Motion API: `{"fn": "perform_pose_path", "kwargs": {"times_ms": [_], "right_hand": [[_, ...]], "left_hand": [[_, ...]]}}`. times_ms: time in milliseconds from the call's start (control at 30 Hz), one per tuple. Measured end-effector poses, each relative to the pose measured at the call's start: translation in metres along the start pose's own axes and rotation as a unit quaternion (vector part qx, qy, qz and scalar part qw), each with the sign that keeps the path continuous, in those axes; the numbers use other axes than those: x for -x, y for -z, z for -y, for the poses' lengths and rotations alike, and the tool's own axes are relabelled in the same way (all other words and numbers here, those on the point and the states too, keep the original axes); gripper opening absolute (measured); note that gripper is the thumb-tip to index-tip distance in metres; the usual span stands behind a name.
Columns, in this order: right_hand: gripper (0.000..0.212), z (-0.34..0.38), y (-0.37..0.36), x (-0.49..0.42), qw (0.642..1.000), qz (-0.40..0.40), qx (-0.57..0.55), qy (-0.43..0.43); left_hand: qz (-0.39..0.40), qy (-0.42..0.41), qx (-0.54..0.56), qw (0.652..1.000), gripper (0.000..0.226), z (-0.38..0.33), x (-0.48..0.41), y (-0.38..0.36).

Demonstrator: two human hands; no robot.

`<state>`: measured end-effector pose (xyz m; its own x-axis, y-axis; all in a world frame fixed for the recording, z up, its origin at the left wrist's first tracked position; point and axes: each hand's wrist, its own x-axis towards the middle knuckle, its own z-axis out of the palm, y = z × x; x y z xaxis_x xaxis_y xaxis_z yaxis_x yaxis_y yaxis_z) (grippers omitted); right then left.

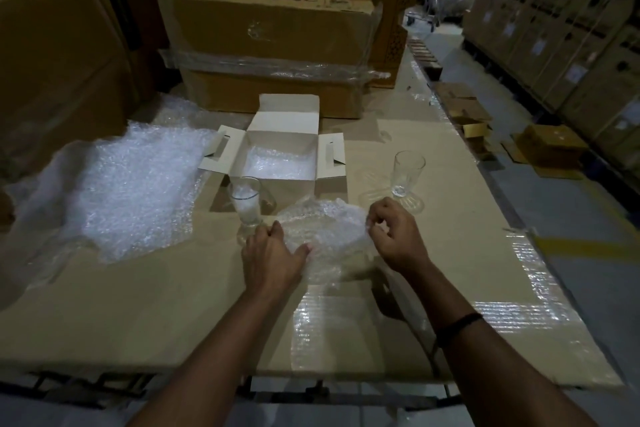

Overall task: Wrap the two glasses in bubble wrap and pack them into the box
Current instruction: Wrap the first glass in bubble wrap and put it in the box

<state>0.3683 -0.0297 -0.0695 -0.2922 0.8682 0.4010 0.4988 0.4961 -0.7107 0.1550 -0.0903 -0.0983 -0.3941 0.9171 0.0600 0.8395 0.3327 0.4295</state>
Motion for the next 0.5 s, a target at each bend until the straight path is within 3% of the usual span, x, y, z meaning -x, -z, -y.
{"fn": "perform_pose_path", "kwargs": {"times_ms": [100, 167, 200, 267, 367, 433, 500], "right_hand": [[0.024, -0.003, 0.015, 0.025, 0.994, 0.068, 0.088, 0.013], [0.041, -0.005, 0.023, 0.034, 0.969, 0.153, 0.188, -0.046], [0.045, -0.007, 0.026, 0.035, 0.962, 0.152, 0.215, -0.072], [0.049, -0.005, 0.026, 0.03, 0.964, 0.063, 0.238, -0.097], [0.042, 0.006, 0.014, 0.013, 0.956, -0.052, 0.231, -0.174], [0.038, 0.011, 0.001, 0.002, 0.938, -0.009, 0.206, -0.28], [0.061, 0.011, -0.012, -0.003, 0.915, 0.078, 0.19, -0.347]], "left_hand": [[0.048, 0.005, 0.023, 0.999, 0.08, 0.0, -0.001, 0.003], [0.074, 0.012, 0.087, 0.993, 0.074, 0.001, -0.005, 0.008], [0.073, 0.006, 0.135, 0.988, 0.07, 0.002, -0.007, 0.01], [0.06, -0.006, 0.259, 0.964, 0.061, 0.002, -0.009, 0.012], [0.11, 0.031, 0.433, 0.894, 0.064, 0.006, -0.011, 0.014], [0.137, 0.043, 0.469, 0.872, 0.071, 0.012, -0.013, 0.012], [0.159, 0.05, 0.509, 0.845, 0.076, 0.016, -0.017, 0.01]]}}
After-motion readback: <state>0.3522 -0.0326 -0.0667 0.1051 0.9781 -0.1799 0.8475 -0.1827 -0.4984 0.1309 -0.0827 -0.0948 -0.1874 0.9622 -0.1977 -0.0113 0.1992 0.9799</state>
